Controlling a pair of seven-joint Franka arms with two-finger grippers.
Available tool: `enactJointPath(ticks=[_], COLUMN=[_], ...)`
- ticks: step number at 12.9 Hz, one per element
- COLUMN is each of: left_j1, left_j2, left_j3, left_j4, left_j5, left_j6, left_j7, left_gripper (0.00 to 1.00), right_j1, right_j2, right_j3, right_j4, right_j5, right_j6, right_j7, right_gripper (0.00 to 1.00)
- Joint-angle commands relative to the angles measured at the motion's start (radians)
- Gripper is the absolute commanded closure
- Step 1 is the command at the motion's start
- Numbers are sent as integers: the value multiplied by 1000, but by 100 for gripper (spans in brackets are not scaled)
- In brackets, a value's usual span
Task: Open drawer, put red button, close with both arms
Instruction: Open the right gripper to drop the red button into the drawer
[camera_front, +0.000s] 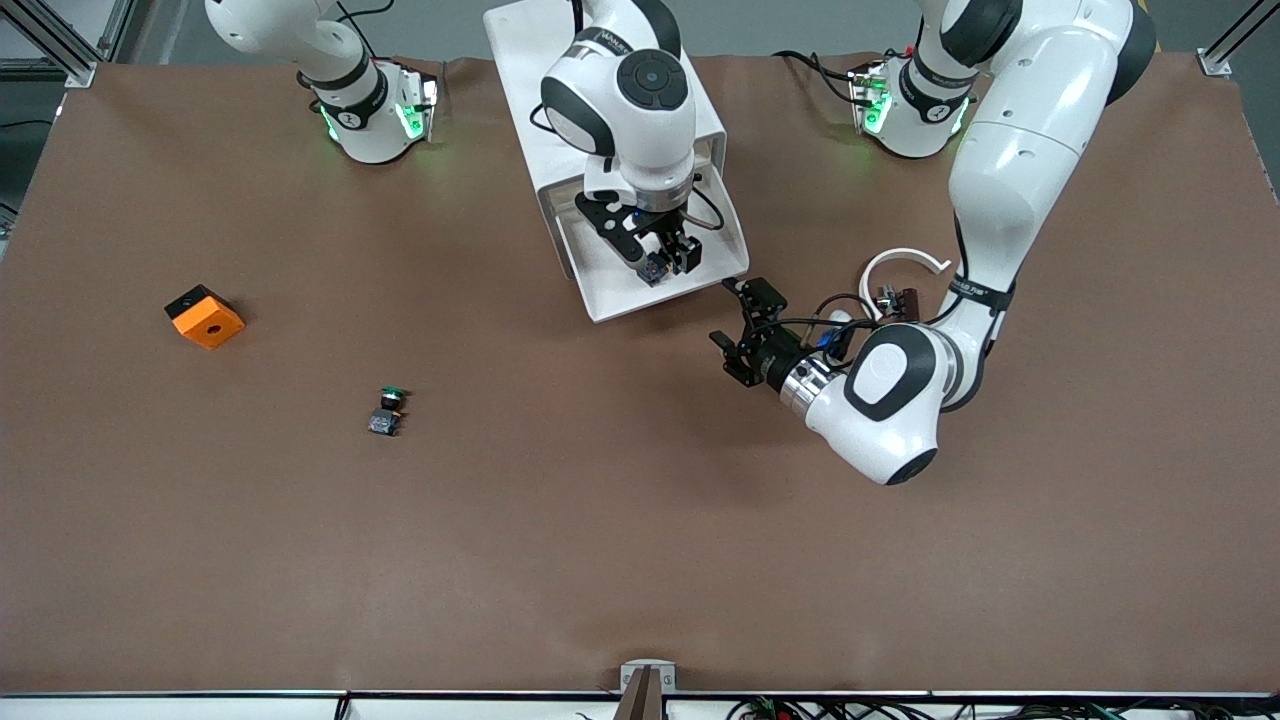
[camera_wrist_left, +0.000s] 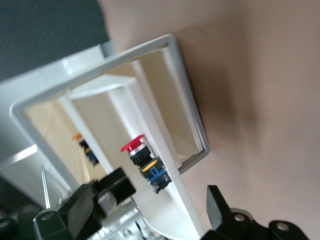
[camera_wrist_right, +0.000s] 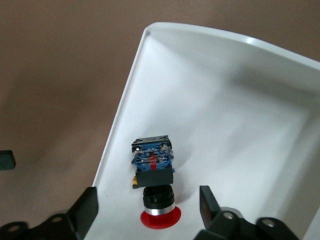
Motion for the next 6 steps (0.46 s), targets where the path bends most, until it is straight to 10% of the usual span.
enactJointPath(ticks=[1, 6], left_j1=[-2, -66], left_j2=[-50, -188], left_j3=[-6, -20], left_j4=[25, 22], left_j5=[117, 437], left_j6=[4, 119], left_j7=[216, 559], left_gripper=[0, 0], right_j1=[-18, -259], right_j2=[1, -70], right_j3=[-8, -8], right_j4=[55, 150], right_j5=[-13, -1], right_j6=[-41, -299], right_j7=[-27, -507], right_gripper=[0, 0])
